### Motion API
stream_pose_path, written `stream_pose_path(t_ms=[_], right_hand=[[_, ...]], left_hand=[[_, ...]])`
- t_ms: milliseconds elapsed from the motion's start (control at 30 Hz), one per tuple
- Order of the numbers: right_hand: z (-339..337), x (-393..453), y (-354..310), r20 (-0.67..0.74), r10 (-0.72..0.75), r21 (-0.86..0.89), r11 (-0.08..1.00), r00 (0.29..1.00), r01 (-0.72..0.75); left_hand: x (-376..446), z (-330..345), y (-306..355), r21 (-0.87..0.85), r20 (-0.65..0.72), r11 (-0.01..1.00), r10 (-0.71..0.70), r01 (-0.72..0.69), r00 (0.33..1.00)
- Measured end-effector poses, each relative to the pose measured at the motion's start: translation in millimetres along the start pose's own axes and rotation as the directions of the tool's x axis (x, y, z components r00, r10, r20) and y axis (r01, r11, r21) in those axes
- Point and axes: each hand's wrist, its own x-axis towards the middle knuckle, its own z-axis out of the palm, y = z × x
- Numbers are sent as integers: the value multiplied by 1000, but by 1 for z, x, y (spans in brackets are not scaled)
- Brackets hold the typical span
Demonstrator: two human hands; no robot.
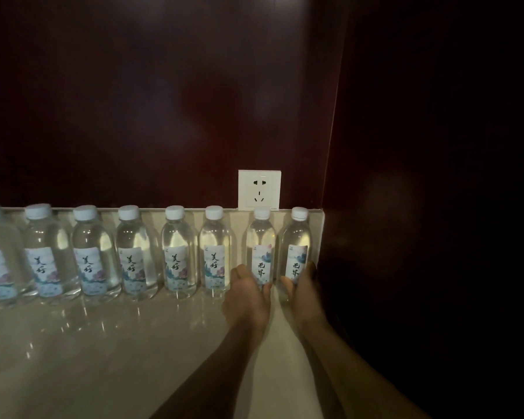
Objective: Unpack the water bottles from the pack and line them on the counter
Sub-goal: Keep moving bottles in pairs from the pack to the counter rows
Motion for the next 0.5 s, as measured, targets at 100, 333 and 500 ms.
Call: stream_pose_path(t_ms=[100, 333, 500], right_hand=[[2, 4, 1, -20, -6, -17, 1000, 1000, 6], [3, -1, 3, 14, 3, 72, 997, 1000, -4], [2, -1, 5, 34, 21, 120, 992, 999, -25]], left_hand=[[1, -1, 1, -11, 5, 1000, 2, -2, 1000], [0, 2, -4, -53, -9, 999, 2, -2, 1000], [0, 3, -4, -53, -24, 999, 3, -4, 1000]])
